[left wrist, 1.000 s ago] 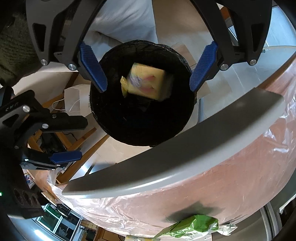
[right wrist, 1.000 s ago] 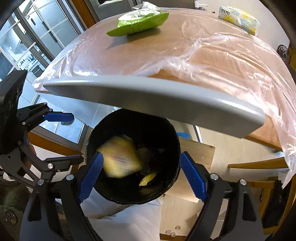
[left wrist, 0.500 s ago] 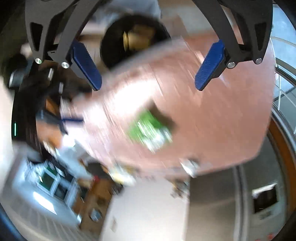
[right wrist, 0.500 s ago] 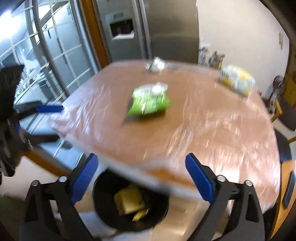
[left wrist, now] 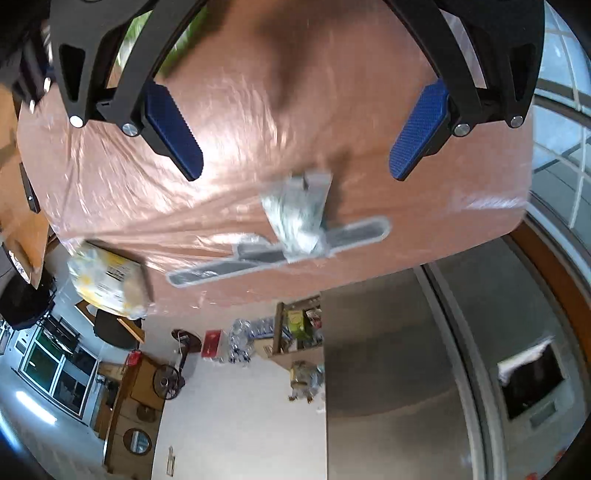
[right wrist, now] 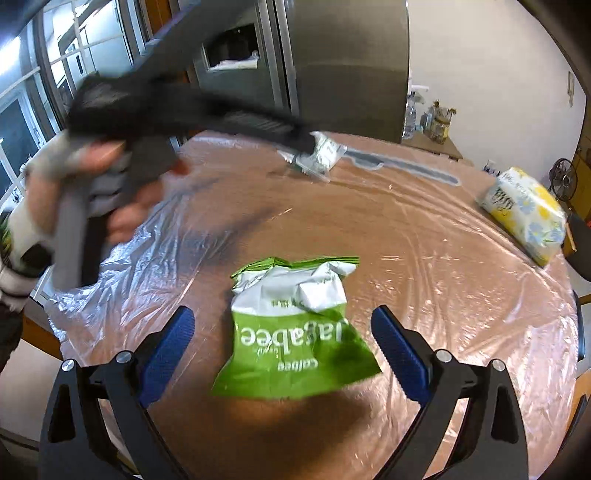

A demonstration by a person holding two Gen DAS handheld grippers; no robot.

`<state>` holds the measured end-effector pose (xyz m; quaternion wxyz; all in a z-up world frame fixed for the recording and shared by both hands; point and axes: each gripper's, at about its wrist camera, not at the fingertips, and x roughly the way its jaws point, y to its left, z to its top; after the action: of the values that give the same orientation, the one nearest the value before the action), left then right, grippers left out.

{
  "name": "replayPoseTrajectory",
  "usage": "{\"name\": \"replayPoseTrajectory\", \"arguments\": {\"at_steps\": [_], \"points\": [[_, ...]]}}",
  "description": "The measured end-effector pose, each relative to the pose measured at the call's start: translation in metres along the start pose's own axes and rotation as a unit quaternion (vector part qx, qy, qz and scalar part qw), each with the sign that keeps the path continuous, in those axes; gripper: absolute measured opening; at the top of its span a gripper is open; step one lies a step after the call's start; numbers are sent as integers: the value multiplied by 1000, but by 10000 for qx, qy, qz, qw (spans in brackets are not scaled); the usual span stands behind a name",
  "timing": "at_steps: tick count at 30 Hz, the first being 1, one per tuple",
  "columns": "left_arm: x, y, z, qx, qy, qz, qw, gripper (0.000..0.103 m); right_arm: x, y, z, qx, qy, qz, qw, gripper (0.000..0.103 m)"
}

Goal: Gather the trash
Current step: 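Grasp the wrapped snack packet with the left tool while the right tool grasps the green Jagabee bag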

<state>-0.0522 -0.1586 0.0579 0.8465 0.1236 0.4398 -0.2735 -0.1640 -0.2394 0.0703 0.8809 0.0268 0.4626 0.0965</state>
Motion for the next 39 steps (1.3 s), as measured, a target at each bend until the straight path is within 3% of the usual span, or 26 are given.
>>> {"name": "replayPoseTrajectory", "arguments": {"at_steps": [7,9,13,16,28,39], "points": [[50,6,20,-24,310,135,9994,98,21,-4,2,92,184,-42,9998,94],[55,7,22,-16,378,139,9992,87,25,-6,3,138,235,-27,9996,94],[66,6,20,76,488,153,9987,46,30,-6,0,181,353,50,9992,77],[60,6,15,130,392,53,9991,41,27,-5,-4,153,297,66,9994,72],[2,14,-10,65,-53,-136,9999,39,7,-25,-4,545,67,407,9977,67],[-53,9,-59,-129,-292,-252,9992,39,-17,-40,-15,727,-115,318,9968,67]]}}
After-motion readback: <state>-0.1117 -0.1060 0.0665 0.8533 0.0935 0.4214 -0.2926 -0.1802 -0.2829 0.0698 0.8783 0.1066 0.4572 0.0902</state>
